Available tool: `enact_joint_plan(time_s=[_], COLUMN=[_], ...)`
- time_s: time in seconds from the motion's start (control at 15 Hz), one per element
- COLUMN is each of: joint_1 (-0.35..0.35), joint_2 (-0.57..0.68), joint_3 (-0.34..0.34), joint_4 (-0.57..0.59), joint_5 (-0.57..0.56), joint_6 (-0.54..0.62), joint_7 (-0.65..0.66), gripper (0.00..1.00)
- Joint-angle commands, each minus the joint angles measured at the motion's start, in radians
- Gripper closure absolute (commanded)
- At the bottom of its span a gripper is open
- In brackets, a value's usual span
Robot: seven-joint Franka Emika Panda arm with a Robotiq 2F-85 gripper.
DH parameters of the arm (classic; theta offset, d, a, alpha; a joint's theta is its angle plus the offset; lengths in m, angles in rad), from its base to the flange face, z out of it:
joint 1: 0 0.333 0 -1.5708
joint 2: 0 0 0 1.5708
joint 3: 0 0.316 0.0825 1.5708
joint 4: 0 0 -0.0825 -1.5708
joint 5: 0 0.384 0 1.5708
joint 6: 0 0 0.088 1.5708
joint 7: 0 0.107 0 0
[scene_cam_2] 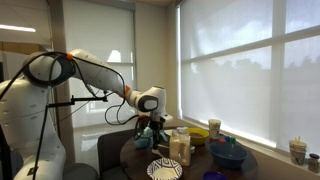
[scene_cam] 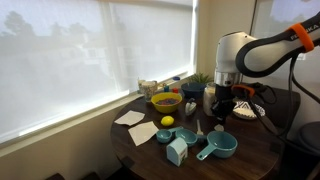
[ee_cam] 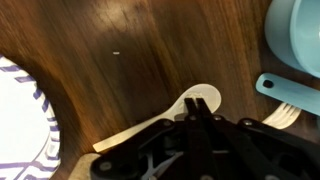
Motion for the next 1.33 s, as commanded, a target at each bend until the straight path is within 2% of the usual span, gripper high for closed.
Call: enact_joint_plan(time_s=[0.0,0.87,1.0,1.27], joint_1=[0.010,0.012,0.013,0.013], joint_2=[0.019,0.037,0.038,0.038], joint_3=[0.005,0.006,0.006,0.006], joint_4=[0.010,0.013,0.014,0.014], joint_5=[-0.018,-0.021,-0.021,-0.019], joint_6=[0.021,0.044,0.044,0.044], joint_7=[0.019,0.019,0.018,0.016], gripper=[0.99,0.98,0.95,0.73])
